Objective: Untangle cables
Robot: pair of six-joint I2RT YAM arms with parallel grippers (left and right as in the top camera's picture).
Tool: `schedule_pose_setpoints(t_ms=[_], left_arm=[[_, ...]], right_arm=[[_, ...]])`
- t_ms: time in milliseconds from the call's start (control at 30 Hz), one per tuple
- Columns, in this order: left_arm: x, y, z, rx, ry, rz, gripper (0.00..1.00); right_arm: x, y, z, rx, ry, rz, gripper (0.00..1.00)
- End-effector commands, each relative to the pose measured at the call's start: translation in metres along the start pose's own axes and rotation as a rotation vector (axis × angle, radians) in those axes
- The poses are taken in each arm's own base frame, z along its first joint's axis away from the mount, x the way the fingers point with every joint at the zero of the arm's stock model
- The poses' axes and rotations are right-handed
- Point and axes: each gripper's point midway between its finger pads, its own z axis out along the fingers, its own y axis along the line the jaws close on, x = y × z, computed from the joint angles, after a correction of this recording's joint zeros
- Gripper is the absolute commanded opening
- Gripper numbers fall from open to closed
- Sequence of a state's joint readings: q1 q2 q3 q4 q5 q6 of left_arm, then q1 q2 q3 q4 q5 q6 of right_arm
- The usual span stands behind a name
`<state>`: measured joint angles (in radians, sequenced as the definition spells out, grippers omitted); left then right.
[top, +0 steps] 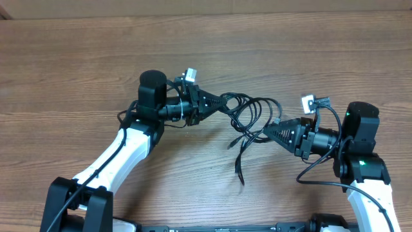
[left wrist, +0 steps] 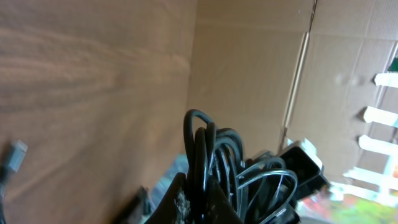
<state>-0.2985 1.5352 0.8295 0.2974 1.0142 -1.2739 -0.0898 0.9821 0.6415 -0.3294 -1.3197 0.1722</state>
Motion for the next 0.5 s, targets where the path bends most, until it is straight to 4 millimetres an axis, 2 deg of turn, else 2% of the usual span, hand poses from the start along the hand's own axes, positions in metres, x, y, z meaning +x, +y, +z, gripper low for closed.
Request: schedule_pose_setpoints(t_ms=[0,67,167,200,233,300,333,400,467], left_arm=[[-0.008,-0.004,-0.007,0.007,-0.025,0.149,0.04],[0.002,-0.007,-0.007,0.028,0.029,0.22,0.04],[0.007,-0.01,-0.008,0.047,0.06,0.246,0.04],[0.009,-0.014,-0.008,0.064,0.072,0.27,0.04],[0.012,-0.02,-0.009,0.087,0.087,0.3,0.04],[0.017,-0.032,-0.01,0.135,0.112,0.372,0.04],[0.029,-0.052,-0.015,0.217,0.167,0.513,0.04],[0.039,-0.06,-0.019,0.259,0.212,0.583,0.04],[0.042,-0.06,-0.02,0.264,0.228,0.586,0.04]], right_arm=[[-0.006,-0.003,-0.001,0.051,-0.013,-0.026,0.4],[-0.003,-0.023,-0.003,0.163,-0.024,0.023,0.49],[0.0,-0.042,-0.007,0.27,-0.03,0.066,0.59],[0.001,-0.049,-0.009,0.316,-0.033,0.079,0.67],[0.003,-0.058,-0.012,0.368,-0.035,0.095,0.75],[0.008,-0.077,-0.021,0.485,-0.039,0.138,0.84],[0.016,-0.098,-0.034,0.632,-0.053,0.222,0.88],[0.019,-0.107,-0.041,0.696,-0.061,0.257,0.89],[0.019,-0.107,-0.041,0.697,-0.061,0.256,0.93]])
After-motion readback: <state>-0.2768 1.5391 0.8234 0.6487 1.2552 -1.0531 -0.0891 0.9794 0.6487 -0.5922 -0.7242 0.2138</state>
